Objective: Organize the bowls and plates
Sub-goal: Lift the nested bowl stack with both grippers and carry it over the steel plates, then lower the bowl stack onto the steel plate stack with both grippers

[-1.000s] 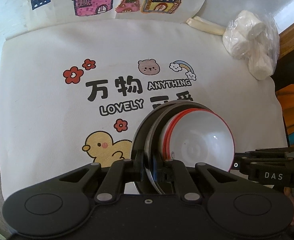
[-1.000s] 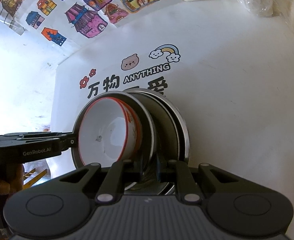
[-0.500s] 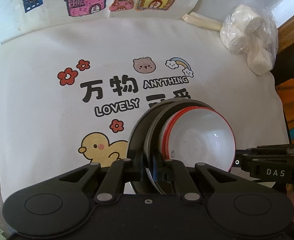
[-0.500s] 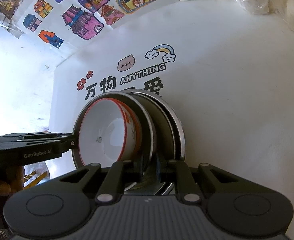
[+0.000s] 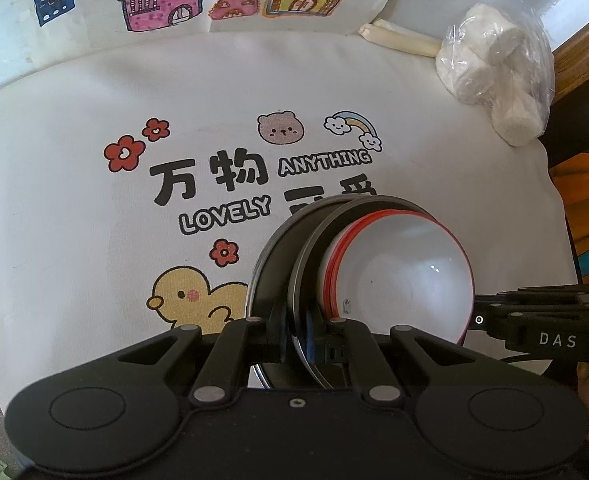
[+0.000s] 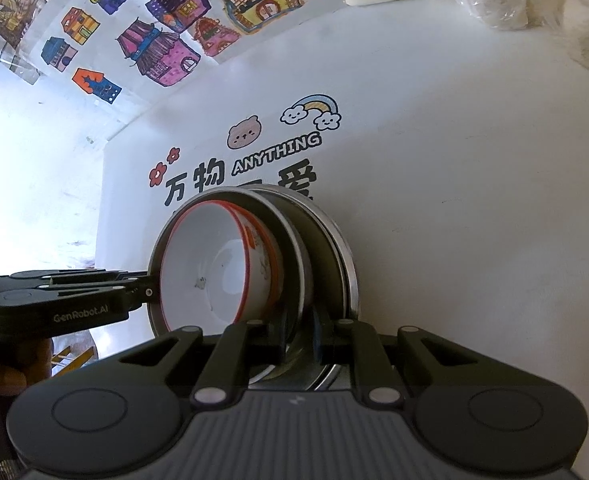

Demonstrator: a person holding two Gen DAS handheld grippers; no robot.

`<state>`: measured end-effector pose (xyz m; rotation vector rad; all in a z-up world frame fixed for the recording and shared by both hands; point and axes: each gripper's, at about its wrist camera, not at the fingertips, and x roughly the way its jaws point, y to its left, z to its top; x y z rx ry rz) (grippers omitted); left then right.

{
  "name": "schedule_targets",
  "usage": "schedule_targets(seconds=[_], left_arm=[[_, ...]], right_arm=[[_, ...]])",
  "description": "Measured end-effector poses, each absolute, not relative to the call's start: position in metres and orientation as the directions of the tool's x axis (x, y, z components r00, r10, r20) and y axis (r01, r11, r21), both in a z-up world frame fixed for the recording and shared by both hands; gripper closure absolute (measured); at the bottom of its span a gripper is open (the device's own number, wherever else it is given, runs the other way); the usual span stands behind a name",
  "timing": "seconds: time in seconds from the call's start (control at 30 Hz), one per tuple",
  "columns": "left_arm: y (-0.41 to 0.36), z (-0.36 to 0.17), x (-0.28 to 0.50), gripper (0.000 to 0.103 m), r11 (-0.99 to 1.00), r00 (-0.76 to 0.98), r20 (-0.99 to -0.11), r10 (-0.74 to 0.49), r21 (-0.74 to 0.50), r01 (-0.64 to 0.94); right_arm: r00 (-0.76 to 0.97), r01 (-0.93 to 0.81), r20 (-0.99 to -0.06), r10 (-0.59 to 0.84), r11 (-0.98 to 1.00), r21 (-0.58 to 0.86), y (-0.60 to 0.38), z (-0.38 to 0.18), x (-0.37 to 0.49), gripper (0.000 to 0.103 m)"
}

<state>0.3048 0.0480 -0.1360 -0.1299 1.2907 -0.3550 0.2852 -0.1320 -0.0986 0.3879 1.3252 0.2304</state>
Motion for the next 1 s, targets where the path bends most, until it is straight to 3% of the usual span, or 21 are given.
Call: schedule_targets(seconds=[0.53,0.87,1.0], left_arm=[[0.049,-0.133,0.305,0.095,0.941,0.246,-0.913,-0.327,-0.291,0.17],[0.054,-0.124,0.305,0.082,0.95,0.27,-0.912,-0.308,-0.277,0.146],[0.055,-0.122,0.305,0.076,0.953,0.282,-0.911,-0.299,-0.269,0.14]], right_arm=[[0.24,0.04,-0.9,0.365,0.922,0.385,-0.13,-0.095,0.286,0.087],[0.265,0.033,-0.9,0.347,0.929,0.368,-0.129,-0.089,0.286,0.086],[0.277,0.038,-0.899,0.34,0.931,0.364,-0.132,-0.088,0.284,0.076]])
